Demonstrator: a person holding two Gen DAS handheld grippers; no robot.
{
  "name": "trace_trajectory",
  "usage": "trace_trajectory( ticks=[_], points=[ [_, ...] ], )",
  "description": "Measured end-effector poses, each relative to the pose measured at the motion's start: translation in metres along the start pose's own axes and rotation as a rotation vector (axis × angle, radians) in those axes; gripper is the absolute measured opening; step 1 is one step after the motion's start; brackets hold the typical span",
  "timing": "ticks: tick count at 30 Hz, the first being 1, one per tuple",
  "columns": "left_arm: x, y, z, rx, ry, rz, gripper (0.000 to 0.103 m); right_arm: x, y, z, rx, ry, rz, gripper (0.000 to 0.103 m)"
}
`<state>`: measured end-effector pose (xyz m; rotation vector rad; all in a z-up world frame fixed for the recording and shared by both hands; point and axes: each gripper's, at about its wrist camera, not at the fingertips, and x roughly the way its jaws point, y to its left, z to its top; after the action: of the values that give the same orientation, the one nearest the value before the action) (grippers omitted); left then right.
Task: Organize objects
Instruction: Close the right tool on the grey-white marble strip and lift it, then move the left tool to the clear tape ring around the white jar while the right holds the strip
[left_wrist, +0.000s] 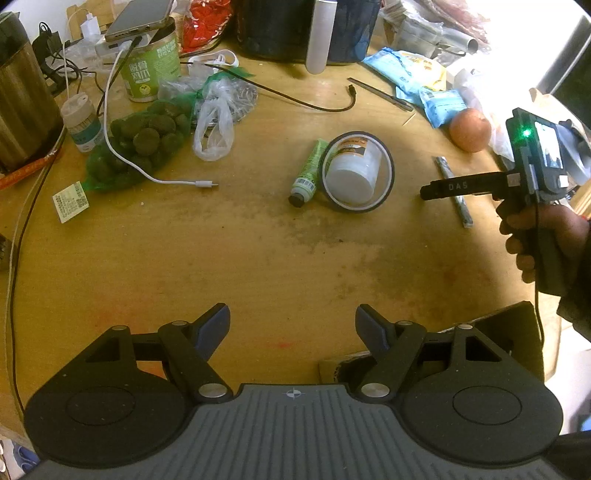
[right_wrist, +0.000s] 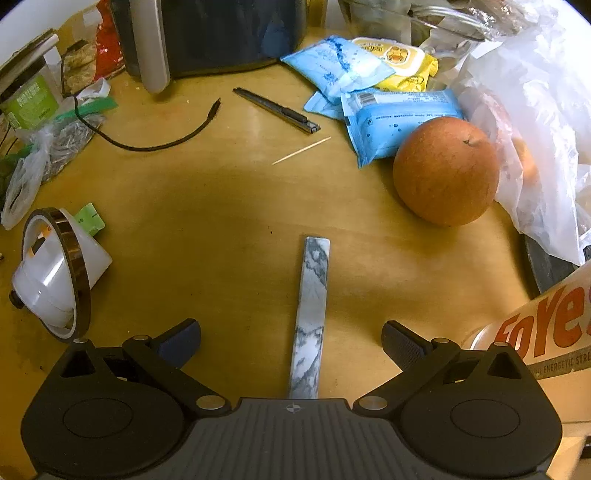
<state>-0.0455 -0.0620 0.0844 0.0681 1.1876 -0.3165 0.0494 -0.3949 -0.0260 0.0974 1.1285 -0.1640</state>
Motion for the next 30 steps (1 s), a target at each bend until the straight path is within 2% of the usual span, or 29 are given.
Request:
trace_trajectory(
  ticks=[4,6,9,10,11,14,15,22,30],
  points=[
    [0.0,-0.001,0.0,0.0,0.0,0.001,0.075,-0.001,0.003,-0.001,0.001,0.026,0.001,0.103],
    [0.0,-0.001,0.0,0.0,-0.001,0.002,0.075,-0.002,0.002,-0.003,0.007,0.023,0.002,0.1],
    [0.0,0.0,0.0,-0.004,-0.002,0.003,0.075,-0.01,0.002,-0.005,0.018,-0.008,-0.004,0.077],
    [0.0,0.0,0.0,-0.005,-0.002,0.003,0.075,-0.013,0.001,-0.005,0.024,-0.019,-0.006,0.064],
    [0.0,0.0,0.0,-0.005,-0.002,0.003,0.075,-0.015,0.0,-0.005,0.028,-0.029,-0.008,0.058],
    [-0.001,-0.001,-0.001,-0.002,-0.002,0.0,0.075,-0.018,-0.002,-0.004,0.029,-0.047,-0.007,0.024],
    [-0.001,-0.002,-0.001,0.0,-0.003,-0.001,0.075,-0.018,-0.002,-0.004,0.028,-0.05,-0.011,0.019],
    [-0.003,-0.007,-0.002,0.009,-0.01,-0.006,0.075,-0.02,-0.006,-0.006,0.04,-0.061,-0.002,0.017],
    [-0.004,-0.011,0.004,0.019,-0.032,-0.031,0.075,-0.045,-0.015,-0.012,0.12,-0.05,0.124,0.017]
  ],
)
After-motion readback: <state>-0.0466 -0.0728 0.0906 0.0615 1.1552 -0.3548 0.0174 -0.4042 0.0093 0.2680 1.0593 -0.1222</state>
